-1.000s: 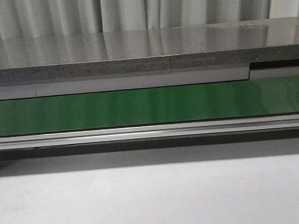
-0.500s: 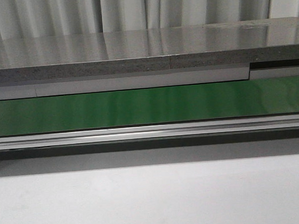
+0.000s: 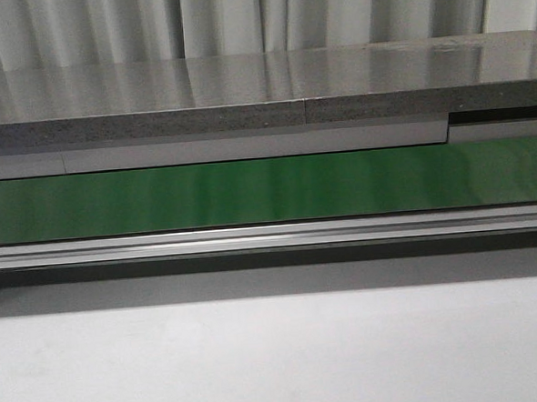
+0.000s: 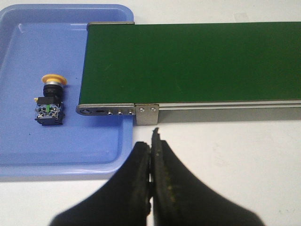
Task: Move button from left to right
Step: 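Lower the left gripper over the yellow-capped button in the blue tray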
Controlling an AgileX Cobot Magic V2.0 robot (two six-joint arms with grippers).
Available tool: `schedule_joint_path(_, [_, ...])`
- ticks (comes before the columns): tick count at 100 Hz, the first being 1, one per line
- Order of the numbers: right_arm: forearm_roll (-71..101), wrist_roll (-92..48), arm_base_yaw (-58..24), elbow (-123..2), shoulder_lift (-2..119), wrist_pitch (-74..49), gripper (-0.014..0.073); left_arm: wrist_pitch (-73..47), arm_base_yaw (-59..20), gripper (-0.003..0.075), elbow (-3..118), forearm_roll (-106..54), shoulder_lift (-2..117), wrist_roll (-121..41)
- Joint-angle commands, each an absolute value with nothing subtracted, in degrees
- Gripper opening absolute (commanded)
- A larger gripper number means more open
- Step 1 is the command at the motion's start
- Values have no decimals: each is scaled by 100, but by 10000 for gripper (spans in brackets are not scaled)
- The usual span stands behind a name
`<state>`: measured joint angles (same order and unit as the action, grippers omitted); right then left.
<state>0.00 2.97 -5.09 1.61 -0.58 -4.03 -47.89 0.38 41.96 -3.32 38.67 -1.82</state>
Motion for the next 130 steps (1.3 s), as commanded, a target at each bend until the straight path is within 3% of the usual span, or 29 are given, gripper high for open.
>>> schedule_joint_path(1, [-46,281,-509,52,-149,83,-67,-4430,52,103,4399,-350,3903,-121])
schedule_joint_path(9, [-46,281,-509,52,-149,83,-67,-4430,52,265,4399,-350,3903,-121])
schedule_joint_path(17, [-46,281,-509,52,-149,83,-67,-4430,52,500,4399,-327,3903,-121])
schedule_joint_path(24, [-46,281,-509,52,-149,83,-67,-4338,52,622,4399,-327,3903,-121])
schedule_joint_path(29, [-46,281,-509,52,-149,83,-67,-4353,52,657,4411,-327,3903,-121])
schedule_joint_path(59, [-46,281,-509,52,-149,83,-67,-4469,227,660,4646,58,4254,-121])
schedule_joint_path(101, [-46,281,-509,52,-149,83,-67,-4066,1808,660,5643,-39,6485,-121])
schedule_joint_path(130, [-46,281,-509,52,-149,83,-67,-3675,2024,660,6258,-98,8117,-121])
